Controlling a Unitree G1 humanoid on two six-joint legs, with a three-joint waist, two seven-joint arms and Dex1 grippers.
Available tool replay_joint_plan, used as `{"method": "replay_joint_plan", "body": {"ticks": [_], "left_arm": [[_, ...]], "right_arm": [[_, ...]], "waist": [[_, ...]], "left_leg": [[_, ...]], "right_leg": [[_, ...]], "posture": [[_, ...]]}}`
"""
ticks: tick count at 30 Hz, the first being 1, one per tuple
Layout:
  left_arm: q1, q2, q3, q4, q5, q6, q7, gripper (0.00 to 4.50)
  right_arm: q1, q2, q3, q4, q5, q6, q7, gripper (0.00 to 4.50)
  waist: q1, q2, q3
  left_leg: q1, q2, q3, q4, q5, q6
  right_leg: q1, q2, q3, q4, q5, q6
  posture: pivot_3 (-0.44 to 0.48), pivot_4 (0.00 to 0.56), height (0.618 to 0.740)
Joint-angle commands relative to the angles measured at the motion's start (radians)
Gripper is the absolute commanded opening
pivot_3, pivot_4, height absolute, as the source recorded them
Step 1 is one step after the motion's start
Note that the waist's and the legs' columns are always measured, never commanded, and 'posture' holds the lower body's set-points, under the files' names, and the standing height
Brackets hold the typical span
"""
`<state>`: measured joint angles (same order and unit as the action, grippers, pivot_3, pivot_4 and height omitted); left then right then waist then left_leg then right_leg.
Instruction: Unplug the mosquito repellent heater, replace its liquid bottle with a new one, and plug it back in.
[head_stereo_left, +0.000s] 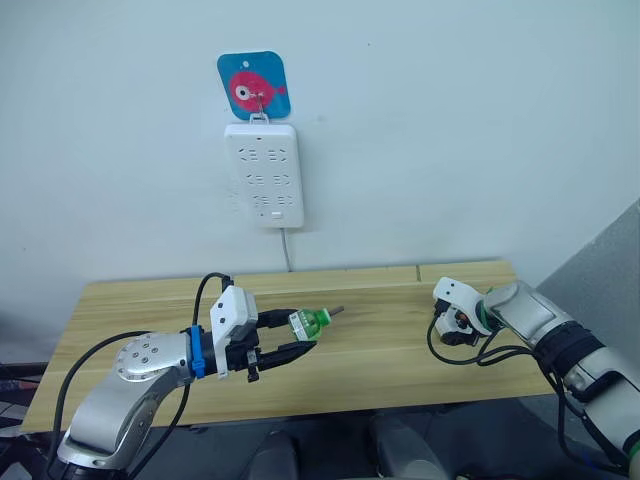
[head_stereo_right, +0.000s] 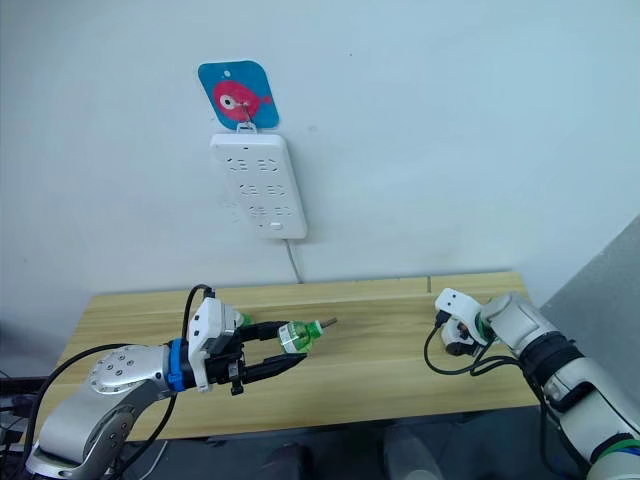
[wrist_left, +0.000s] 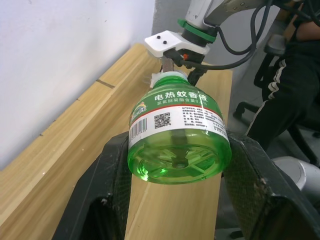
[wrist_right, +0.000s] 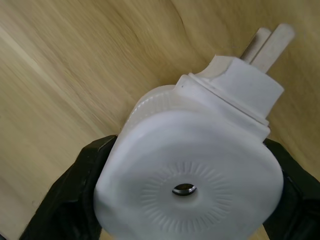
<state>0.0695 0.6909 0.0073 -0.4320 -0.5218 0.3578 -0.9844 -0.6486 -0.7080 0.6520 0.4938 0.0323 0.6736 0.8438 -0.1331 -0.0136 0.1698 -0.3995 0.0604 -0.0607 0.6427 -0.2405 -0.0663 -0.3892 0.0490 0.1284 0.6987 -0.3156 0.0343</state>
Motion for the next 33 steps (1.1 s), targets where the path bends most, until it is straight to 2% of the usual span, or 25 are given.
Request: {"method": "replay_joint_plan", "body": {"ticks": [1, 4, 7, 10, 12, 16, 20, 25, 29, 33], "left_arm": [[0.002, -0.012, 0.001, -0.006, 0.011, -0.040, -0.003, 2.24], [-0.001, -0.023, 0.003, 0.006, 0.013, -0.050, -0.002, 2.24], [-0.006, -0.048, 0.003, 0.025, 0.023, -0.082, 0.004, 2.24], [-0.014, -0.087, 0.003, 0.044, 0.029, -0.113, 0.022, 2.24], [-0.024, -0.119, -0.001, 0.054, 0.040, -0.139, 0.040, 2.24], [-0.063, -0.192, 0.000, 0.057, 0.046, -0.178, 0.090, 2.24], [-0.114, -0.245, -0.004, 0.062, 0.075, -0.236, 0.126, 2.24], [-0.166, -0.272, -0.009, 0.084, 0.115, -0.297, 0.147, 2.24], [-0.181, -0.276, -0.020, 0.065, 0.124, -0.294, 0.166, 2.24], [-0.189, -0.278, -0.025, 0.047, 0.124, -0.278, 0.192, 2.24]], "right_arm": [[-0.011, 0.001, -0.061, -0.024, -0.030, -0.006, 0.021, 4.42], [0.011, -0.028, -0.114, -0.110, -0.031, 0.017, 0.026, 4.42], [0.095, -0.129, -0.232, -0.367, 0.022, 0.084, 0.055, 4.42], [0.189, -0.184, -0.408, -0.623, 0.150, 0.200, 0.086, 4.42], [0.255, -0.170, -0.552, -0.783, 0.281, 0.290, 0.105, 4.42], [0.333, 0.010, -0.832, -1.052, 0.565, 0.516, 0.032, 4.42], [0.341, 0.356, -1.014, -1.159, 0.800, 0.693, -0.174, 4.42], [0.308, 0.661, -1.035, -1.140, 0.864, 0.755, -0.424, 4.42], [0.277, 0.755, -1.010, -1.094, 0.881, 0.721, -0.513, 4.42], [0.244, 0.771, -0.975, -1.046, 0.889, 0.673, -0.541, 4.42]], "waist": [[-0.001, 0.000, 0.001], [-0.003, 0.002, 0.004], [0.003, 0.003, 0.005], [0.009, 0.004, 0.005], [0.013, 0.004, 0.005], [0.005, 0.002, 0.005], [-0.012, -0.002, -0.001], [-0.032, -0.001, -0.008], [-0.041, -0.001, -0.013], [-0.049, -0.001, -0.013]], "left_leg": [[0.000, 0.000, 0.000, 0.000, 0.000, 0.000], [0.000, 0.000, 0.000, 0.000, 0.000, 0.000], [0.000, 0.000, 0.000, 0.000, 0.000, 0.000], [-0.001, 0.000, -0.001, 0.000, 0.000, 0.000], [-0.001, 0.000, -0.002, -0.001, 0.000, 0.000], [0.000, 0.000, -0.002, 0.001, 0.000, 0.000], [-0.001, 0.000, -0.002, 0.002, 0.000, -0.001], [-0.001, 0.000, -0.001, 0.003, 0.000, -0.001], [-0.001, 0.000, -0.001, 0.002, 0.000, -0.001], [-0.001, 0.000, -0.001, 0.001, 0.000, -0.001]], "right_leg": [[0.000, 0.000, 0.000, 0.000, 0.000, 0.000], [0.000, 0.000, 0.000, 0.000, 0.000, 0.000], [0.000, 0.000, 0.000, 0.000, 0.000, 0.001], [0.000, 0.000, -0.002, 0.000, 0.000, 0.001], [0.000, 0.000, -0.002, 0.000, 0.000, 0.001], [0.001, 0.001, -0.003, 0.001, 0.000, 0.001], [0.002, 0.001, -0.002, 0.001, 0.002, 0.003], [0.002, 0.001, 0.000, 0.001, 0.003, 0.004], [0.001, 0.001, 0.000, 0.001, 0.003, 0.004], [0.001, 0.001, -0.001, 0.001, 0.003, 0.004]], "posture": [[-0.077, 0.161, 0.729], [-0.077, 0.161, 0.729], [-0.086, 0.152, 0.729], [-0.108, 0.138, 0.729], [-0.128, 0.131, 0.729], [-0.157, 0.120, 0.729], [-0.180, 0.107, 0.729], [-0.179, 0.096, 0.729], [-0.169, 0.090, 0.729], [-0.158, 0.083, 0.729]]}}
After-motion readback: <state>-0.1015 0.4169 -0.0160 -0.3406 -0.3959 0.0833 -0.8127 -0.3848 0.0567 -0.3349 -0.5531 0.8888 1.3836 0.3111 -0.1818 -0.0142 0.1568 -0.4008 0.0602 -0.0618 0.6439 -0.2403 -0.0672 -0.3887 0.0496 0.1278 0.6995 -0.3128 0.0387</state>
